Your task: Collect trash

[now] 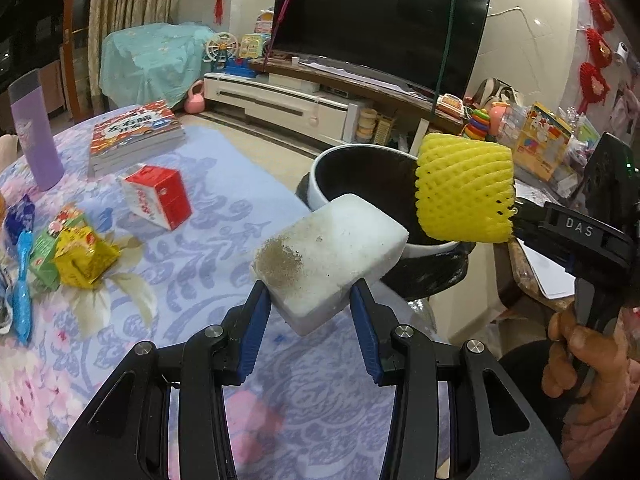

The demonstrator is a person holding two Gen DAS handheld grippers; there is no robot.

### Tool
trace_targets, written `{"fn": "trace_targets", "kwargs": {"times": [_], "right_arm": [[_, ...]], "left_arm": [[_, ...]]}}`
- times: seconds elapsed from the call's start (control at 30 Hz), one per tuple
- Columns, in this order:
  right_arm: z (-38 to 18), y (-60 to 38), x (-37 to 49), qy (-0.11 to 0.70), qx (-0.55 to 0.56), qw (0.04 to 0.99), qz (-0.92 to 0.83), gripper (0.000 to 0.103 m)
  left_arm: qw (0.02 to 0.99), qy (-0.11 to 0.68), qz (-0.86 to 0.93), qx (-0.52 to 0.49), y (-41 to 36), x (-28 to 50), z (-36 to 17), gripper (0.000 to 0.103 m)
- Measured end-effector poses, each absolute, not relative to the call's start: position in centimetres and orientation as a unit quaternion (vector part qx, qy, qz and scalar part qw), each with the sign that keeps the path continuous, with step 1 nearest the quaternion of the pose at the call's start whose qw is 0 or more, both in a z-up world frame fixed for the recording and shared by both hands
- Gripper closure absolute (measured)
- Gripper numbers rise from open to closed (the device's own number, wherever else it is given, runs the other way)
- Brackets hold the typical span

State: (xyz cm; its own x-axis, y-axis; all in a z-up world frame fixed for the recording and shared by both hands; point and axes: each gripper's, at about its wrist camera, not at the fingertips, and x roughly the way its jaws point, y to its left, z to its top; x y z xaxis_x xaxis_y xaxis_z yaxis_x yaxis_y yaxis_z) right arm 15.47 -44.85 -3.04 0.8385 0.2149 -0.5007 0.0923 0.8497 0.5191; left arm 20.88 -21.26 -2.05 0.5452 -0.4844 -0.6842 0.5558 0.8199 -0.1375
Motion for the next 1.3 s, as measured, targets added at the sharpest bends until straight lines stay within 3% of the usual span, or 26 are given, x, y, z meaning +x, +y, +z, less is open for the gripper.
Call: {"fn": "trace_targets", "kwargs": {"times": [1.3], "right_arm": [[-3.5,-49.4,19.4,0.306,0.263,0.915,-0.009,0.084]], "left_arm": [[0.868,0.375,-0.311,0.101,-30.7,25.8,-1.9,0.061]]}}
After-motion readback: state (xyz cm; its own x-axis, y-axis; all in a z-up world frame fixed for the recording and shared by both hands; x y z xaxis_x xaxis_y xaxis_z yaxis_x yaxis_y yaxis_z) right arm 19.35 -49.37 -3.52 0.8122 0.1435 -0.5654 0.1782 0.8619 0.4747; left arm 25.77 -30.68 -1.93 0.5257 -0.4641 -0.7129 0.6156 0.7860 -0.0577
